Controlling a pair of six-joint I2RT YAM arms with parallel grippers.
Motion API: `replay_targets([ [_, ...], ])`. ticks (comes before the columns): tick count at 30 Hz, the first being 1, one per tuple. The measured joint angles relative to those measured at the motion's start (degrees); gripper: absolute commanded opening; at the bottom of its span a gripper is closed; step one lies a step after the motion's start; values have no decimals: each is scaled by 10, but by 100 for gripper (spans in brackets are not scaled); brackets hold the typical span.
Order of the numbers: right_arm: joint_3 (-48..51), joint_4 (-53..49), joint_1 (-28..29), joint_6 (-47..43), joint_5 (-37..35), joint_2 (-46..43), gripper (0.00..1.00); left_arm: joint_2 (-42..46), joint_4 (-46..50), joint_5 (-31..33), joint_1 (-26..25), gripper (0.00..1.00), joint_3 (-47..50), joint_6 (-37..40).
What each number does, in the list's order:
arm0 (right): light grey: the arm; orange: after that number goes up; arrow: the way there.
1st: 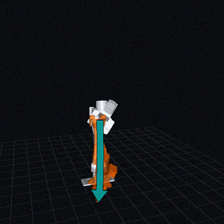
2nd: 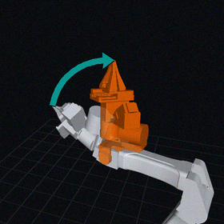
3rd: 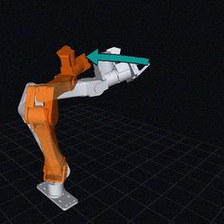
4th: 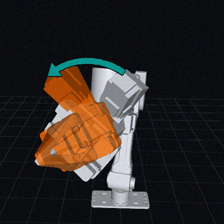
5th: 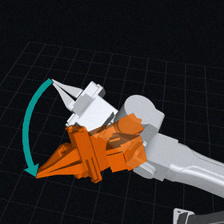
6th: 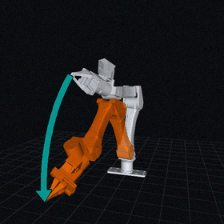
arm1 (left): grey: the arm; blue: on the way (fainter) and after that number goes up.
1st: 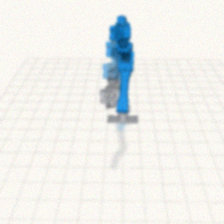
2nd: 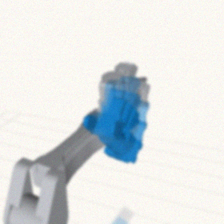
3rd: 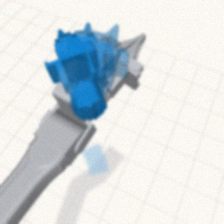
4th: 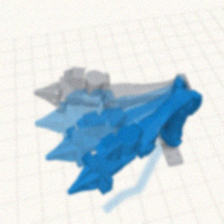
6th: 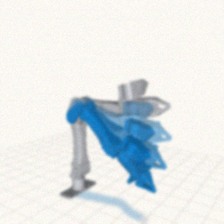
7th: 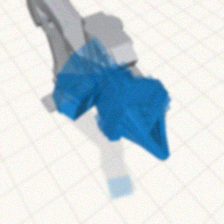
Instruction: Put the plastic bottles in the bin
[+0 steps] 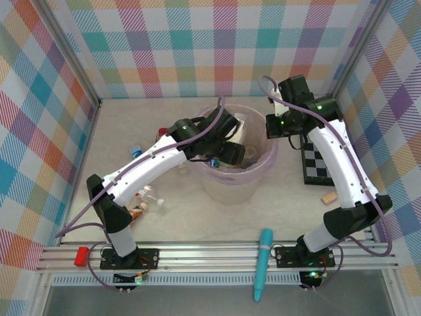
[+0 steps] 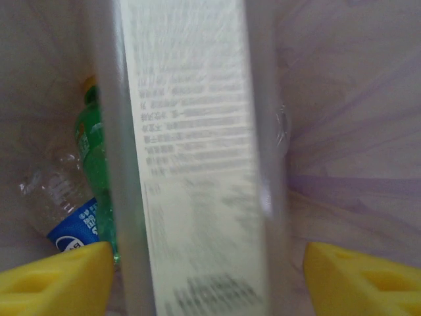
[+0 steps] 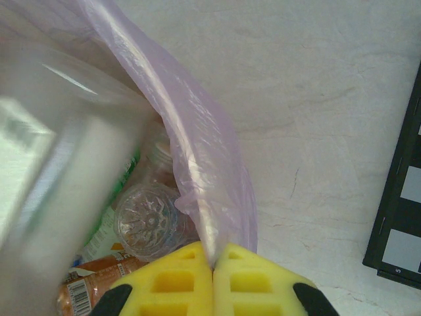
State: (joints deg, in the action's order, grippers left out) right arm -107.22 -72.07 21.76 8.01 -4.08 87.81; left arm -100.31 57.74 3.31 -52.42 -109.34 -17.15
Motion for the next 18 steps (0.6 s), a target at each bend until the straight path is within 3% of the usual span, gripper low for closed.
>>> replay_targets([
  [3, 0, 0, 0, 0, 0, 0, 1, 0, -11, -4, 0, 93, 0, 3],
  [11, 0, 0, 0, -2, 0, 0, 1, 23, -11, 1, 0, 96, -4, 6],
  [18, 0, 0, 0, -2, 0, 0, 1, 104, -10, 51, 0, 98, -41, 21],
])
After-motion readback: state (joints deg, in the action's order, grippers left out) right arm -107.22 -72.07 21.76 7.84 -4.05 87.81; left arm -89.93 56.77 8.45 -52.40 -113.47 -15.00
